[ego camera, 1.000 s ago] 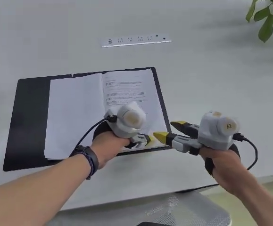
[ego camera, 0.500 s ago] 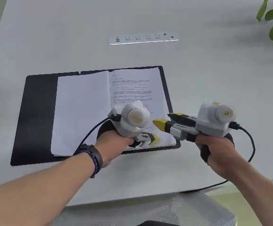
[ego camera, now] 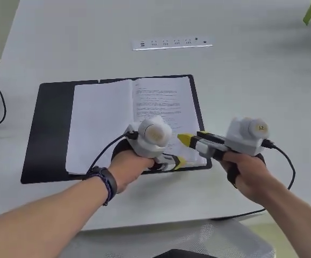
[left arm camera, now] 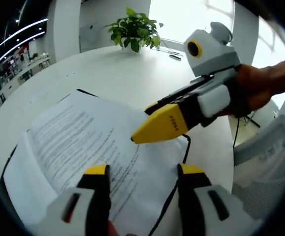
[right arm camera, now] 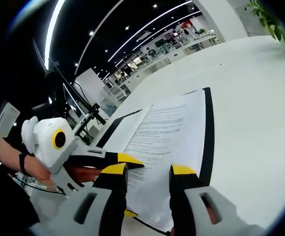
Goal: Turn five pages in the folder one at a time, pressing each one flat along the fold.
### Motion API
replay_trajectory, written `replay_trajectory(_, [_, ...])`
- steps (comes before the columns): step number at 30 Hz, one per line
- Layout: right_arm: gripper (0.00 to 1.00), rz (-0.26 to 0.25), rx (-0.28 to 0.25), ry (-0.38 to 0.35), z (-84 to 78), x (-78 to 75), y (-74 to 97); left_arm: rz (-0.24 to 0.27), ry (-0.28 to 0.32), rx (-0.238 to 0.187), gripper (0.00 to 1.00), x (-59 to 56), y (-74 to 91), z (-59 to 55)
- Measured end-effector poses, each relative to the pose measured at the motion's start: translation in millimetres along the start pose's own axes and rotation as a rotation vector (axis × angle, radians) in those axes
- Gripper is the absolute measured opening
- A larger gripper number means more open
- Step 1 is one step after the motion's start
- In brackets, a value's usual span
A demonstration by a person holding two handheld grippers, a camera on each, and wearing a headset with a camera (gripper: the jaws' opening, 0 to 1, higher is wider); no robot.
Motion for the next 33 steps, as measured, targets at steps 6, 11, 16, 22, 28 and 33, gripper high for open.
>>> replay_trajectory(6, [0.18, 0.022, -0.006, -0.014, -5.0, 2.1, 7.1, 0.018, 0.032, -0.025, 0.58, 0.9, 15.8, -0.6])
replay_trajectory(11, [0.11, 0.013, -0.008, -0.023, -8.0, 0.0, 13.1, 0.053, 0.077, -0.053, 0.59, 7.3, 31.2, -4.5])
replay_trajectory(16, [0.04, 0.013, -0.021, -0.033, -5.6, 0.4, 14.9, 0.085, 0.092, -0.066, 0.60, 11.4, 47.2, -9.0])
replay_trajectory(22, [0.01, 0.025, -0.026, -0.031, -1.0, 5.6, 12.7, 0.130, 0.115, -0.098, 0.60, 19.1, 66.1, -9.1])
replay_trajectory(28, [0.00, 0.025, -0.031, -0.026, 0.6, 11.0, 9.5, 0.172, 0.130, -0.127, 0.61, 26.4, 85.5, -11.2])
replay_trajectory(33, [0.00, 0.027, -0.034, -0.026, 2.6, 13.7, 8.5, 0.207, 0.142, -0.146, 0.62, 32.0, 102.7, -14.3])
Point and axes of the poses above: the centre of the closed fingertips' face, and the gripper's own axes: y roughly backward along the fingers, x roughly to its left, z roughly out of its top, the point moved 7 cm from there along y, roughly backward along the fingers, and after that the axes turned 8 degrees about -x, right-handed, at the moved point
